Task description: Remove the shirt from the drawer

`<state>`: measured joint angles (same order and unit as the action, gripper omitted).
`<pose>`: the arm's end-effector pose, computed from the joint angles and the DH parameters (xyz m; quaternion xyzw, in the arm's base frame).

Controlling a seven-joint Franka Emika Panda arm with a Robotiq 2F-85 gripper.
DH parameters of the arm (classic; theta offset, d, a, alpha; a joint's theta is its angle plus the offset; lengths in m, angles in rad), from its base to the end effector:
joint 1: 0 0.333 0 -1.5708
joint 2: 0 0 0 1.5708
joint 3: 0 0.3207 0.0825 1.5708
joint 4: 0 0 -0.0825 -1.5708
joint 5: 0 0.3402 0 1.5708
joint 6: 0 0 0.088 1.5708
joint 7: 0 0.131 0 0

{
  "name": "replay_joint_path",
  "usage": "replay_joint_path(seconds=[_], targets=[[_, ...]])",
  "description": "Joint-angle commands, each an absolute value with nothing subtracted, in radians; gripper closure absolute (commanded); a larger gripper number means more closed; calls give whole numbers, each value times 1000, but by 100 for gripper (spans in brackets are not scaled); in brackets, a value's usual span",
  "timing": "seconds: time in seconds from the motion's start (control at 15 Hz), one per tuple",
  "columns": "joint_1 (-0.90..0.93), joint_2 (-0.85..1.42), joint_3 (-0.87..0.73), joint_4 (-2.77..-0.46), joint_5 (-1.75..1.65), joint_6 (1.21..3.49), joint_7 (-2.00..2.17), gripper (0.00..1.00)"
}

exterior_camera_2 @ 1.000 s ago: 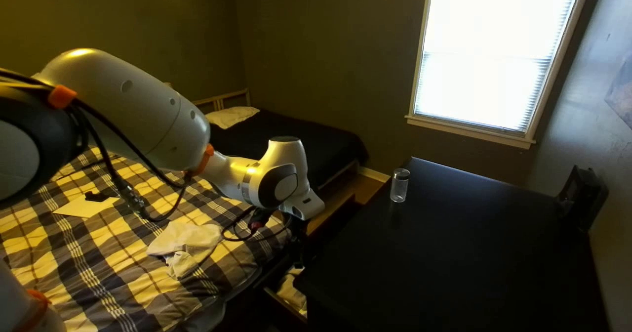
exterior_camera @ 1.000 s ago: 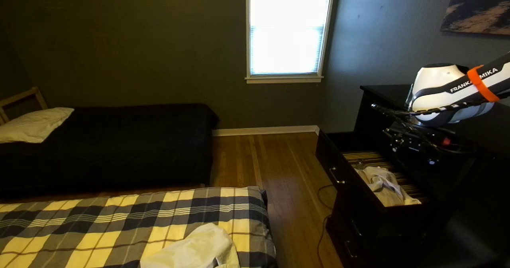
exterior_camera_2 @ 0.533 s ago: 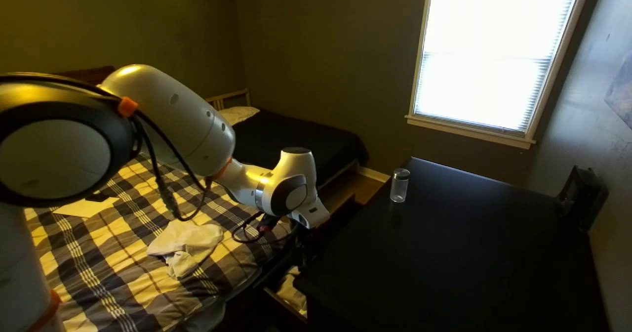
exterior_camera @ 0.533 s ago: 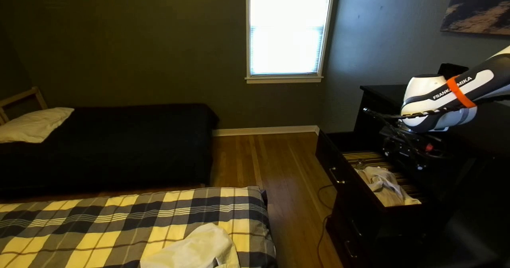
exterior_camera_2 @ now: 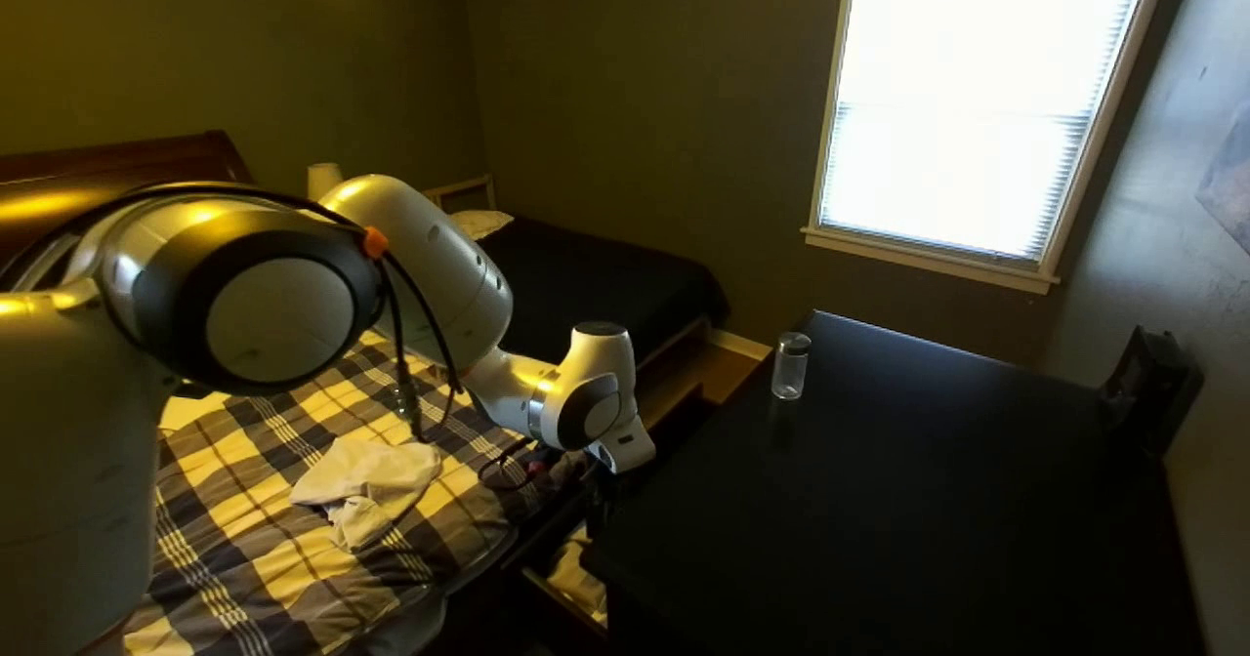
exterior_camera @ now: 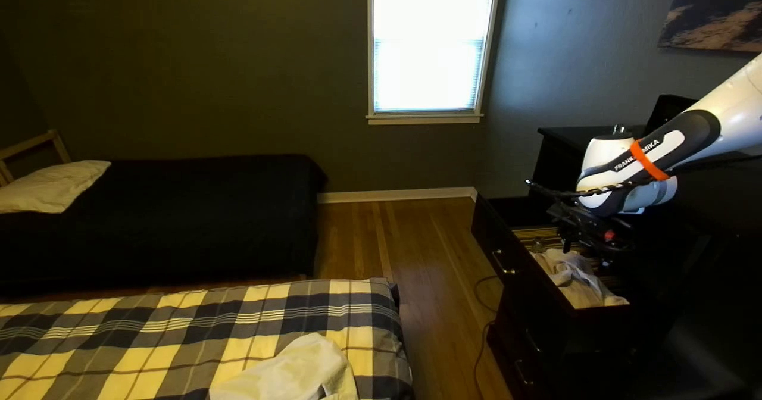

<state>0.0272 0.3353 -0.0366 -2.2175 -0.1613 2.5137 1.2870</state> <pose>0.5238 -0.0059 0.2374 0.8346 -0.5480 0.0152 0.0536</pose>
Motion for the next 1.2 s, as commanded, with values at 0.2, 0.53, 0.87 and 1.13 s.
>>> replay_joint_path(seconds=[0.2, 0.53, 0.87, 1.13], targets=[[84, 446, -86, -2149, -113, 2562, 1315, 16], [85, 475, -76, -2132, -55, 2578, 1278, 12], [94, 488, -81, -2124, -31, 2584, 1273, 28], [99, 484, -82, -2125, -29, 2582, 1273, 50]])
